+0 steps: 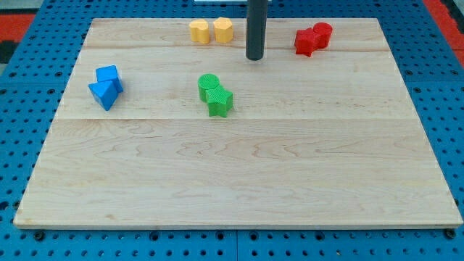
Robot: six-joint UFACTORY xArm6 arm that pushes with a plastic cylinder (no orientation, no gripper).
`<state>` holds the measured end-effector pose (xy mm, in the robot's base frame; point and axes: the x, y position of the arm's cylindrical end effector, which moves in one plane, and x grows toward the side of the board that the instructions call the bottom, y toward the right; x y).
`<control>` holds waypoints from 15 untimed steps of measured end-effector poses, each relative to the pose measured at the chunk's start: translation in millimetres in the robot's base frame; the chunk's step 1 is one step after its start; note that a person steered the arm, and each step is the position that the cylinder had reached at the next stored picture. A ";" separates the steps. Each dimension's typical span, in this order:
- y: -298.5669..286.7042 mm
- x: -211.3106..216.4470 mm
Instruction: Separate the yellow blocks from each other
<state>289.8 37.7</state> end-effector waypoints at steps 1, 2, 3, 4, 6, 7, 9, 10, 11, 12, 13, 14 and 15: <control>0.0 -14.2; 2.8 -30.7; 19.1 -54.0; 19.8 -72.1; 19.9 -77.9; 19.9 -81.4; 19.8 -60.7; 19.9 -60.7; 24.8 -63.1; 12.0 -85.0; -37.5 -92.2; -99.2 -92.0; -114.4 -46.8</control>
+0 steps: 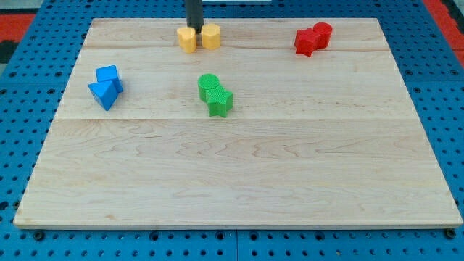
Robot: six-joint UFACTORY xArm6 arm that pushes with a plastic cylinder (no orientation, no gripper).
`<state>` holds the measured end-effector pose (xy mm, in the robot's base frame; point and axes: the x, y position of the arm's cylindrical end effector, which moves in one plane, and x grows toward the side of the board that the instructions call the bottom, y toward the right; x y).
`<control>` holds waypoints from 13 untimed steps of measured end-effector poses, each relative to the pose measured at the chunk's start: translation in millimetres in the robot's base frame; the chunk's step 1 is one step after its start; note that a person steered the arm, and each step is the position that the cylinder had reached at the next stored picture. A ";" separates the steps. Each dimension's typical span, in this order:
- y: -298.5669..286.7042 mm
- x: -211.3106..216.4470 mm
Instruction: Separate the yellow blocks from each other
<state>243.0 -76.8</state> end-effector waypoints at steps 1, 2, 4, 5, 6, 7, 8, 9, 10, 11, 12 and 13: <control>30.6 24.3; 10.8 7.9; 56.3 -21.7; 59.1 -26.0; 83.1 -27.5; 84.6 0.5; 99.9 31.4; 103.1 5.5; 116.6 36.7; 137.2 85.2; 166.3 81.6; 159.4 65.7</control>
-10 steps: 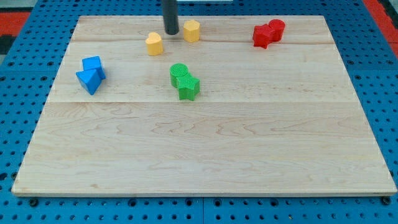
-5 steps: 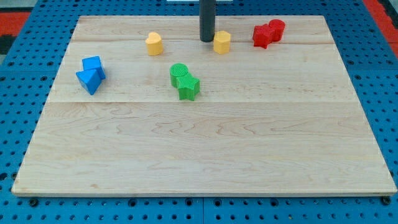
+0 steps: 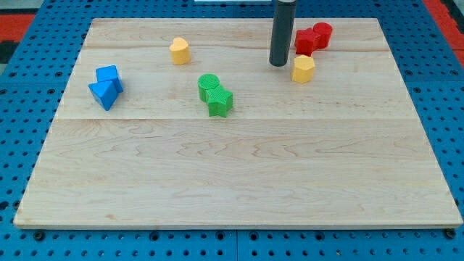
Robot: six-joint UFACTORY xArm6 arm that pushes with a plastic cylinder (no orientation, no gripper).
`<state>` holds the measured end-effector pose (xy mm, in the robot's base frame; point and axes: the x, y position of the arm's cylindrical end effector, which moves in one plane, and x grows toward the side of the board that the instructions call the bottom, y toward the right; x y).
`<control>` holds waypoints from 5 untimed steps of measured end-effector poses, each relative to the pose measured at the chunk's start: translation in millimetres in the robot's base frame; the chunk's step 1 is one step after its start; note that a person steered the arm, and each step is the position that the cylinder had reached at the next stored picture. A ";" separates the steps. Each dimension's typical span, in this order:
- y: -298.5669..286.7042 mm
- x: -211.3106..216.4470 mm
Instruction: Separate the yellow blocks from each other
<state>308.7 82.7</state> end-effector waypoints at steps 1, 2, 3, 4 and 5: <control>36.0 9.6; 55.6 64.6; 56.6 73.5; 21.9 52.8; 21.9 52.2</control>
<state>360.9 104.5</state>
